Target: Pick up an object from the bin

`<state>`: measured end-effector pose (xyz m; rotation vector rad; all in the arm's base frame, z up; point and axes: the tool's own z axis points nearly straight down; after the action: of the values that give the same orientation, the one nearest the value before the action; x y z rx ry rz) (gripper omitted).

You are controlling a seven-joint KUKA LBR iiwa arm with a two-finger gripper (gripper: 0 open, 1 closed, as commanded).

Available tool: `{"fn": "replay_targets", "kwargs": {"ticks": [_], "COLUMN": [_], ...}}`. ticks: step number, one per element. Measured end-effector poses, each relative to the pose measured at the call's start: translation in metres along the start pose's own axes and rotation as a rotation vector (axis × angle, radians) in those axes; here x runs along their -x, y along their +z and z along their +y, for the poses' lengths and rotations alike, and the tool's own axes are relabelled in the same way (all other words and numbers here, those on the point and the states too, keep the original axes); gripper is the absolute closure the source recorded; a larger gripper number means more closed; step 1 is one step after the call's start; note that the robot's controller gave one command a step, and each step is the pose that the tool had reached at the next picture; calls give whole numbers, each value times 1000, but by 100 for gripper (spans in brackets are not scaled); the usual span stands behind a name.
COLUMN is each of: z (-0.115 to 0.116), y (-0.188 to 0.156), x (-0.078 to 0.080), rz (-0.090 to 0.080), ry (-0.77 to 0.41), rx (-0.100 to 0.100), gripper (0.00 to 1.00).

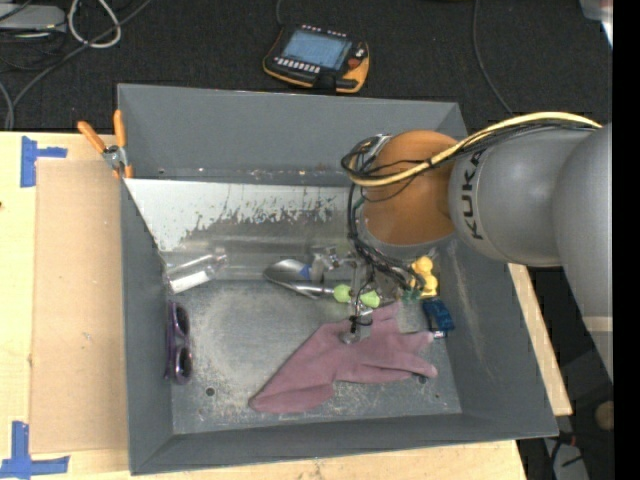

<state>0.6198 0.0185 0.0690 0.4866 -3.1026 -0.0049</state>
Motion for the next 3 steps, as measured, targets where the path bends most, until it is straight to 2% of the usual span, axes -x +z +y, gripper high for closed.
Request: {"fn": "replay_targets", "kwargs": {"ticks": [1, 2, 3], "z": [-12, -12, -10], "y": [-2, -2, -23], "x": [-5, -5, -8], "rz": [-3, -4, 5], "ry": [-509, -508, -507], "rx": [3, 3, 9], "gripper": [100, 100, 100]}}
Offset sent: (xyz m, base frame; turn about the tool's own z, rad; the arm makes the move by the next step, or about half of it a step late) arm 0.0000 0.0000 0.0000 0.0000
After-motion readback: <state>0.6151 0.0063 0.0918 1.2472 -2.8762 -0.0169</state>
